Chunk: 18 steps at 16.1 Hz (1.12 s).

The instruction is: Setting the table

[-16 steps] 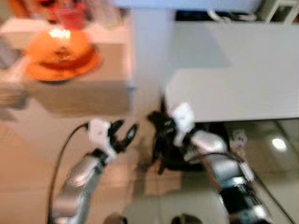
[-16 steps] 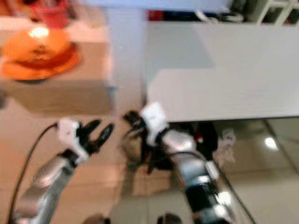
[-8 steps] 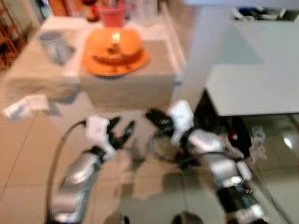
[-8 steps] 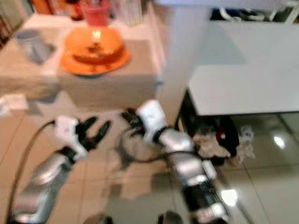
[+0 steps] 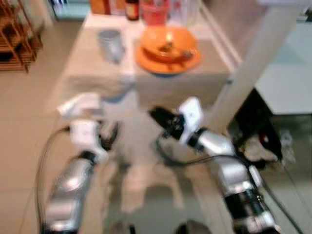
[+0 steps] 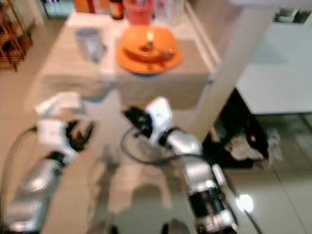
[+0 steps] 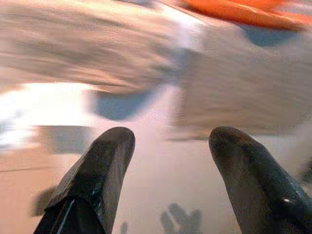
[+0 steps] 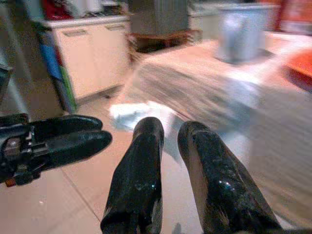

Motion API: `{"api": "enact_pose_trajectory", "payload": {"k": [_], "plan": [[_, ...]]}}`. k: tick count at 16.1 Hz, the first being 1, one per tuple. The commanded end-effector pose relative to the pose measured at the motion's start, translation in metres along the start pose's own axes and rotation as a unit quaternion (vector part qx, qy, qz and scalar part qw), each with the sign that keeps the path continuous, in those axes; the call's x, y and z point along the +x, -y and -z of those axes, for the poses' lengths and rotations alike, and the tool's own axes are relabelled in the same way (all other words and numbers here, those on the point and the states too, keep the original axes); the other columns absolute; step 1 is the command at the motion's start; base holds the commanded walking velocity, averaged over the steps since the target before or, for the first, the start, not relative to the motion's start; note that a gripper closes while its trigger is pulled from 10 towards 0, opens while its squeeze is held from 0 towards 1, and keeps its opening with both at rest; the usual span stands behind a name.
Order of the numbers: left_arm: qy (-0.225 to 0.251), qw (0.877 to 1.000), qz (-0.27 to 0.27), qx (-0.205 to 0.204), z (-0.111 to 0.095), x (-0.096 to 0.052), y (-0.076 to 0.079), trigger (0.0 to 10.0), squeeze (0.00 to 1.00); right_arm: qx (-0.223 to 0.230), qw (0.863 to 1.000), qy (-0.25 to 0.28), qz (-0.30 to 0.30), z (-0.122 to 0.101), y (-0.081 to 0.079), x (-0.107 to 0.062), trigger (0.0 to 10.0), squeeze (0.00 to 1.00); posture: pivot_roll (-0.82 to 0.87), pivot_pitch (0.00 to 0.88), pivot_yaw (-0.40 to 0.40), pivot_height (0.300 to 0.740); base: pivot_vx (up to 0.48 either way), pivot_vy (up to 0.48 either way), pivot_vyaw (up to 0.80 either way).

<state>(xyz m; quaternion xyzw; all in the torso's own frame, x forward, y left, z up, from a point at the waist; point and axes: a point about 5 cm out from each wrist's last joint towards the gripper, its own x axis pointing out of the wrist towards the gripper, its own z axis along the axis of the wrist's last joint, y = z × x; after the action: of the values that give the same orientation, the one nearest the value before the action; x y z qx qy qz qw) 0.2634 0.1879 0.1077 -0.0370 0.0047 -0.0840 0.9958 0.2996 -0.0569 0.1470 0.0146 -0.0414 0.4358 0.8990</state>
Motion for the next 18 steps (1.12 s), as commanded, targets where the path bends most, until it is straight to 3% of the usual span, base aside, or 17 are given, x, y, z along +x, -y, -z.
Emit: {"api": "enact_pose_trajectory", "payload": {"k": [1, 3, 6, 7, 8, 14, 16, 17, 18], "plan": [[0.029, 1.0, 0.004, -0.008, -0.007, -0.002, 0.005, 10.0, 0.0, -0.005, 1.0, 0.002, 0.017, -0.008, 0.008, 0.0, 10.0, 0.0, -0.07, 0.084, -0.009, 0.74, 0.0, 0.0, 0.0], [0.045, 0.999, -0.002, -0.007, -0.012, -0.003, 0.003, 10.0, 0.0, 0.005, 0.999, 0.015, 0.036, -0.012, 0.017, 0.001, 10.0, 0.0, -0.07, 0.079, -0.01, 0.74, 0.24, 0.0, 0.38], [0.053, 0.999, 0.001, -0.013, -0.016, -0.002, 0.005, 10.0, 0.0, 0.037, 0.997, 0.052, 0.032, -0.023, 0.016, 0.001, 10.0, 0.0, -0.07, 0.075, -0.011, 0.74, 0.48, 0.0, 0.26], [0.051, 0.999, 0.008, -0.011, -0.016, -0.001, 0.007, 10.0, 0.0, -0.016, 0.998, 0.04, 0.052, -0.024, 0.02, 0.001, 10.0, 0.0, -0.07, 0.073, -0.012, 0.74, 0.48, 0.0, 0.8], [0.053, 0.998, 0.019, -0.012, -0.016, 0.0, 0.011, 10.0, 0.0, 0.019, 0.996, 0.064, 0.055, -0.028, 0.021, 0.001, 10.0, 0.0, -0.07, 0.071, -0.012, 0.74, 0.48, 0.0, 0.8], [0.052, 0.998, 0.045, -0.003, -0.017, 0.003, 0.02, 10.0, 0.0, 0.039, 0.993, 0.086, 0.075, -0.033, 0.025, -0.005, 10.0, 0.0, -0.08, 0.077, -0.002, 0.74, 0.48, 0.0, 0.0], [0.061, 0.997, 0.048, -0.005, -0.02, 0.004, 0.022, 10.0, 0.0, 0.099, 0.985, 0.139, 0.037, -0.047, 0.017, -0.011, 10.0, 0.0, -0.08, 0.079, 0.003, 0.74, 0.369, 0.0, 0.0], [0.059, 0.997, 0.05, -0.007, -0.02, 0.004, 0.022, 10.0, 0.0, 0.126, 0.98, 0.156, 0.018, -0.051, 0.015, -0.014, 10.0, 1.0, -0.08, 0.081, 0.005, 0.74, 0.0, 0.0, 0.0], [0.056, 0.997, 0.052, -0.01, -0.019, 0.004, 0.022, 10.0, 0.0, 0.145, 0.973, 0.177, -0.017, -0.059, 0.01, -0.021, 10.0, 1.0, -0.08, 0.082, 0.006, 0.74, 0.0, 0.0, 0.0]]}}
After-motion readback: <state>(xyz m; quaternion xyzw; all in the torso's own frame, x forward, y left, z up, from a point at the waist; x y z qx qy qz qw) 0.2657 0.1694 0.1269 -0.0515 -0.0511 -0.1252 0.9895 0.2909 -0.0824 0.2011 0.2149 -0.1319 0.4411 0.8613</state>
